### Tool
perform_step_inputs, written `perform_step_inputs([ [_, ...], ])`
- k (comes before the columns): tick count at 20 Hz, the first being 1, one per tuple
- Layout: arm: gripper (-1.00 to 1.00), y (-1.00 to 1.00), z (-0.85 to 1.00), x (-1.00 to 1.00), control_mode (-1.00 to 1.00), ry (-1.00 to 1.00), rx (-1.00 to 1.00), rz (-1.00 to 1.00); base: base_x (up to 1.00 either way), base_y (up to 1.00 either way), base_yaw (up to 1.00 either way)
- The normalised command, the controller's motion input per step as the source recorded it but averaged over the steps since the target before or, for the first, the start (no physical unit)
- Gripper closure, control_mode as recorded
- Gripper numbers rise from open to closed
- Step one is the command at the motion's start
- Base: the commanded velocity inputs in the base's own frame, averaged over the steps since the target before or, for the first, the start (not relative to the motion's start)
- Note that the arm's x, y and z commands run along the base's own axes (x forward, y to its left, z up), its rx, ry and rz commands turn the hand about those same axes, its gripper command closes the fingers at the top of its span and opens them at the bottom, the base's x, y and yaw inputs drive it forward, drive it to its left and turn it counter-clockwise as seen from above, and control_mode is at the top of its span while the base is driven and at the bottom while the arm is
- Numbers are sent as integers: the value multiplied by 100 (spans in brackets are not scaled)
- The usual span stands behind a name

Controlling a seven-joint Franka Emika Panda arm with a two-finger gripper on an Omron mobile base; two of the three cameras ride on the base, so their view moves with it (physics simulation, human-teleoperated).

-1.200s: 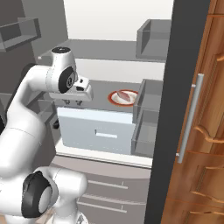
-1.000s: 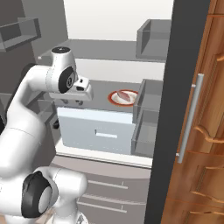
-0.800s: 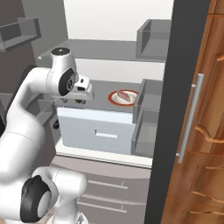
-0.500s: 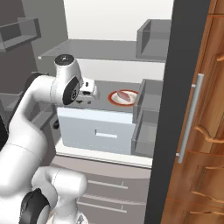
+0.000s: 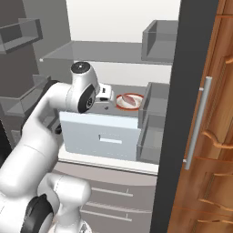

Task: Retrieve the steak from the fridge and place it on the cutting board.

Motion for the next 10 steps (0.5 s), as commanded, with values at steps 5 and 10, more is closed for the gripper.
perform_step_inputs([
  [5,-100,-1,-4,19,-100,-8,0,0,0,0,0],
  [10,-100,-14,-13,40,-100,0,-3,0,0,0,0],
])
